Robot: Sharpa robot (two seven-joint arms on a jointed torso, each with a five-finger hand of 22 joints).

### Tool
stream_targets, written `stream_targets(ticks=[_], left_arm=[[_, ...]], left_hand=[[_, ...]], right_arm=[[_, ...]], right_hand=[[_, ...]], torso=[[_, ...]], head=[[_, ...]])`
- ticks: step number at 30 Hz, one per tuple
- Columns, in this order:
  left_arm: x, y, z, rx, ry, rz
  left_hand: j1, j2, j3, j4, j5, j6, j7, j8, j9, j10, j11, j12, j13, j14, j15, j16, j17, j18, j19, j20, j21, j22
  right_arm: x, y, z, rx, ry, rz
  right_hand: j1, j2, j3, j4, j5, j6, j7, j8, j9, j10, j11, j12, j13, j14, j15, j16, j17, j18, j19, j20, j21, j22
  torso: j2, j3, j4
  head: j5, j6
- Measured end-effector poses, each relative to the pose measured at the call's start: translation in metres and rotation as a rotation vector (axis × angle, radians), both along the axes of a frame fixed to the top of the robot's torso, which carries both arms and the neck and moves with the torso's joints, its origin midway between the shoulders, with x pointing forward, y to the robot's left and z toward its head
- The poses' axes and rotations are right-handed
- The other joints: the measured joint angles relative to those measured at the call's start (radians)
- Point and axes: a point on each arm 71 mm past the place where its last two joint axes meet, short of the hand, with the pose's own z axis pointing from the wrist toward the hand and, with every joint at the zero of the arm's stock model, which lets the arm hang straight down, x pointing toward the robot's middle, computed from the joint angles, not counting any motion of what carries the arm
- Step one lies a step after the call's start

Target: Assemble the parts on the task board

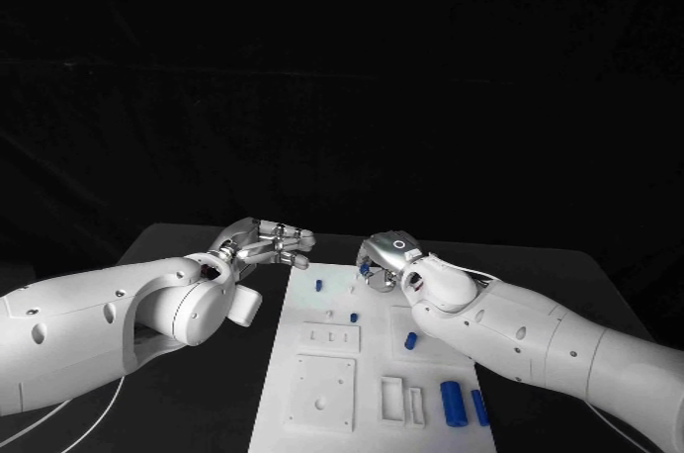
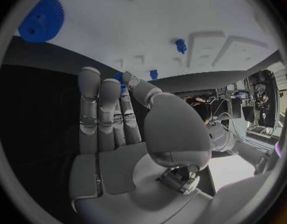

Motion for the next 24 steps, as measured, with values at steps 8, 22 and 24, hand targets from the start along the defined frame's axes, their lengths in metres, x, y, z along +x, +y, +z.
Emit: stream_targets(ticks=[8,22,24], left_arm=[[0.0005,-0.0034,0.0027,0.002,-0.007,-0.008],[0.0004,-0.0067,0.0089,0.005,-0.02,-0.018],[0.0003,-0.007,0.0094,0.005,-0.021,-0.019]], left_hand=[[0.0,0.0,0.0,0.0,0.0,0.0,0.0,0.0,0.0,0.0,0.0,0.0,0.0,0.0,0.0,0.0,0.0,0.0,0.0,0.0,0.0,0.0],[0.0,0.0,0.0,0.0,0.0,0.0,0.0,0.0,0.0,0.0,0.0,0.0,0.0,0.0,0.0,0.0,0.0,0.0,0.0,0.0,0.0,0.0],[0.0,0.0,0.0,0.0,0.0,0.0,0.0,0.0,0.0,0.0,0.0,0.0,0.0,0.0,0.0,0.0,0.0,0.0,0.0,0.0,0.0,0.0]], right_arm=[[0.0046,0.0065,-0.0016,0.001,-0.008,-0.018],[0.0069,0.0092,-0.0032,-0.006,-0.011,-0.025],[0.0069,0.0088,-0.0034,-0.009,-0.011,-0.026]], right_hand=[[0.0,0.0,0.0,0.0,0.005,0.0,0.0,0.001,0.0,0.0,0.0,0.003,0.0,0.0,0.0,0.0,0.0,0.0,0.0,0.0,-0.013,0.01],[0.001,-0.002,0.002,-0.003,0.005,-0.002,0.001,0.001,-0.001,0.0,0.0,0.005,0.0,0.0,0.0,0.0,0.0,-0.006,0.0,0.0,-0.032,0.025],[0.001,-0.002,0.002,-0.003,0.005,-0.002,0.001,0.001,-0.001,0.0,0.0,0.005,-0.001,0.0,0.0,0.0,0.0,-0.006,0.0,0.0,-0.034,0.027]], torso=[[0.005,-0.0059,0.0097],[0.015,-0.0154,0.0207],[0.016,-0.0154,0.0207]], head=[[-0.003,0.001],[-0.004,0.005],[-0.004,0.005]])
